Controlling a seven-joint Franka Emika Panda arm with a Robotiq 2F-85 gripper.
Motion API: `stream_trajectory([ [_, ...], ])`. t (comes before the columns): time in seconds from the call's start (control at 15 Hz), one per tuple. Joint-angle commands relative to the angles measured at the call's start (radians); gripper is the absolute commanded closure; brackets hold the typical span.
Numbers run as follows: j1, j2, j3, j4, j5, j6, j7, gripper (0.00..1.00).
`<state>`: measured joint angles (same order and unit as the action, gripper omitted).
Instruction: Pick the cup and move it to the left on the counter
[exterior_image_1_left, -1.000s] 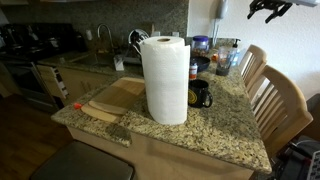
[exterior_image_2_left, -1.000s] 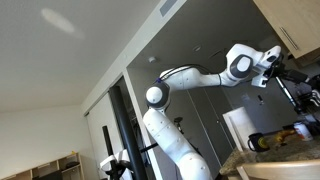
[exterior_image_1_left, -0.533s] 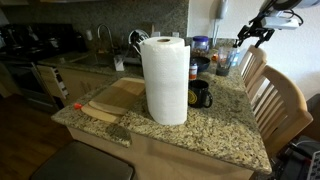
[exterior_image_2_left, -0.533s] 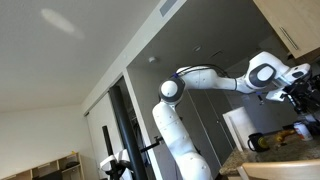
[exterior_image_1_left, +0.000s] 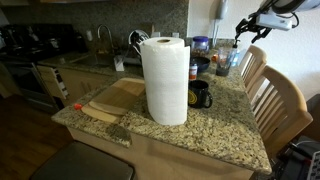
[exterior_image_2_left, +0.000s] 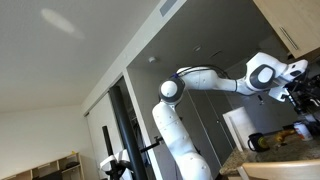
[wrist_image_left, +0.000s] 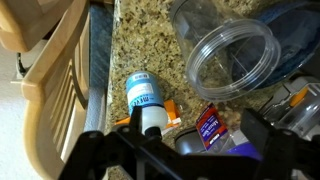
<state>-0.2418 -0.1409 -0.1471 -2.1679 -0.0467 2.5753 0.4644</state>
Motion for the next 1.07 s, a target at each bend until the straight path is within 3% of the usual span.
stream_trajectory([
  [0.0,0.001,0.001,-0.002,0.001,0.002,0.001,0.001,0.00],
  [0.07,0.034,0.070,0.073,0.065,-0.062,0.026,0.139,0.00],
  [0.27,0.076,0.175,0.114,0.184,-0.152,-0.083,0.215,0.00],
  [0.33,0.070,0.079,0.079,0.082,-0.122,-0.026,0.177,0.00],
  [0.47,0.099,0.109,0.086,0.103,-0.125,-0.029,0.202,0.00],
  [0.67,0.087,0.094,0.067,0.100,-0.125,-0.029,0.192,0.00],
  [1.0,0.078,0.120,0.041,0.072,-0.066,0.024,0.100,0.00],
])
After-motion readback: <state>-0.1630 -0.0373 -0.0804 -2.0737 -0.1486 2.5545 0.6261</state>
